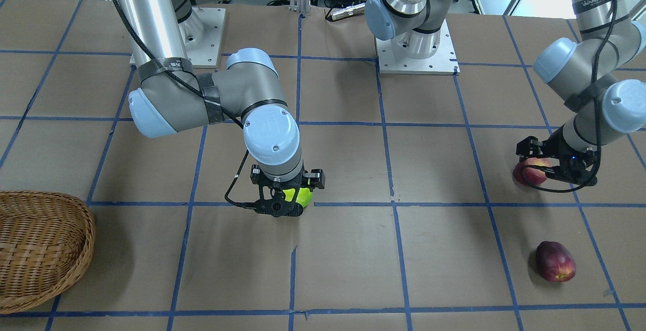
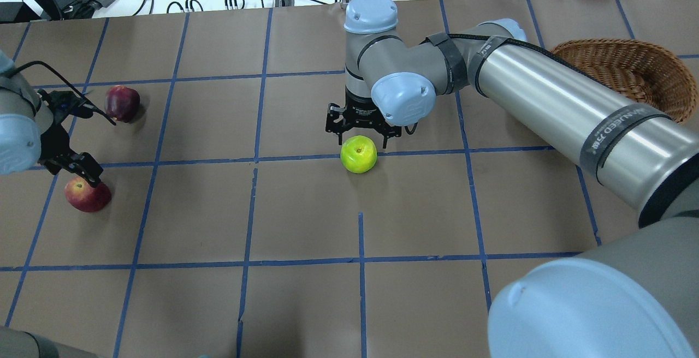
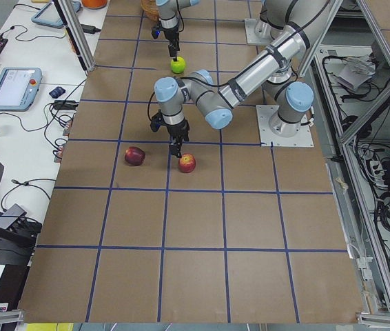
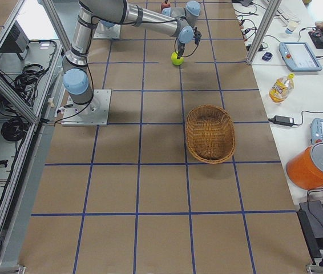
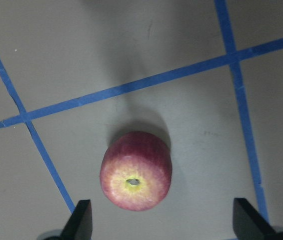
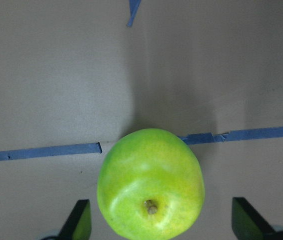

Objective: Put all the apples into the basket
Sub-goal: 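Grasp the green apple with the right gripper while the left grasps the red apple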

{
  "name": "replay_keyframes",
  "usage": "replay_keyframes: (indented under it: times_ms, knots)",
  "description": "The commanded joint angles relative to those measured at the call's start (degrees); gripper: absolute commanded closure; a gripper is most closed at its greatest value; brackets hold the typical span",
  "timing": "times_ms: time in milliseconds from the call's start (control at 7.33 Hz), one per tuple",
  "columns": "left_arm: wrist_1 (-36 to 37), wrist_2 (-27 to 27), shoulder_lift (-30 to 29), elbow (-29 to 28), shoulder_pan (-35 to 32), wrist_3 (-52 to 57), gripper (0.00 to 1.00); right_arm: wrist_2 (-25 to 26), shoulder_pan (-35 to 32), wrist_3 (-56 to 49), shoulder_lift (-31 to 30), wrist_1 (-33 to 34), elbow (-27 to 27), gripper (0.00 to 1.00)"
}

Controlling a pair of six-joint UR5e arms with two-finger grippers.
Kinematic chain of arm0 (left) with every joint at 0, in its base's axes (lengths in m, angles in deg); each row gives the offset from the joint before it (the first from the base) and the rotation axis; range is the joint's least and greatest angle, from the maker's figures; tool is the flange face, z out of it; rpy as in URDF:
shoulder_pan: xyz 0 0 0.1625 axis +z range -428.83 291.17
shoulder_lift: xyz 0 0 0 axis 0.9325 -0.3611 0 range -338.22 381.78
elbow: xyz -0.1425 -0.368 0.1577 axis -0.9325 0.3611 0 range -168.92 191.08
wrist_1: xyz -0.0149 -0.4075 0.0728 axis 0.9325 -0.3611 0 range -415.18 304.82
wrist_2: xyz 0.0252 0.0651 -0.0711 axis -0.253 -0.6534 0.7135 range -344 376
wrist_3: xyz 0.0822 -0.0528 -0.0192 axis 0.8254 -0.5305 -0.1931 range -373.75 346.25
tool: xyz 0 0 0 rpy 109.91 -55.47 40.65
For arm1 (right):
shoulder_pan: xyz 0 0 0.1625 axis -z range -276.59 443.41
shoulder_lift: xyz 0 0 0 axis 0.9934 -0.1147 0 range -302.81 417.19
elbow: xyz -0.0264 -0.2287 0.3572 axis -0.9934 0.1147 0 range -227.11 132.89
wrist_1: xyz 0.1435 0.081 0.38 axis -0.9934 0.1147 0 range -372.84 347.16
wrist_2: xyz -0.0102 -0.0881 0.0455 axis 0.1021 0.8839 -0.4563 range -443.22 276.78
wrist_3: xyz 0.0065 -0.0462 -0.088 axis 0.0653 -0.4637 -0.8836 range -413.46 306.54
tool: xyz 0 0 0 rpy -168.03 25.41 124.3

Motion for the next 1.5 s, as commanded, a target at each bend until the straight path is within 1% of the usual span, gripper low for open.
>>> replay_keyframes:
  times_ms: [0, 273, 409, 545, 682, 818, 955, 1091, 1227, 1364]
  knots:
    - [5.0, -0.3, -2.7, 2.5, 0.6, 1.2, 0.0, -0.3, 0.0, 0.0, 1.8, 0.3, 0.1, 0.0]
    - [5.2, -0.3, -3.8, 2.4, 0.7, 1.3, 0.0, -0.7, 0.0, 0.0, 2.7, 0.3, 0.0, 0.0]
    - [5.3, -0.3, -4.3, 2.5, 0.7, 1.4, 0.0, -1.9, 0.0, 0.0, 3.4, 0.3, 0.0, 0.0]
    - [6.8, -0.4, -4.4, 2.2, 0.7, 2.1, 0.0, -1.8, 0.0, -0.2, 3.5, 0.4, -0.3, 0.0]
    - [8.7, -0.4, -4.6, 2.2, 0.8, 3.4, 0.0, -1.5, 0.0, 0.1, 3.5, 2.5, 0.1, 0.43]
    - [8.8, -0.2, -5.0, 2.2, 1.6, 3.5, 0.0, -1.2, 0.0, 0.9, 3.2, 4.5, -0.3, 0.87]
    - [8.8, 0.2, -5.3, 2.2, 3.2, 3.5, 0.0, -1.3, 0.1, 1.0, 2.4, 4.2, 0.2, 1.0]
    - [8.9, 0.6, -5.8, 2.6, 3.6, 3.2, 0.19, -1.1, 1.6, 1.1, 0.0, 3.6, 0.5, 1.0]
    - [8.9, 0.9, -5.9, 2.7, 3.4, 2.6, 0.63, -0.6, 4.0, 1.1, -4.0, 1.9, 0.9, 1.0]
    - [8.2, 0.8, -5.2, 2.4, 2.9, 1.9, 0.8, 1.6, 11.2, -0.2, -6.9, -2.9, 2.3, 1.0]
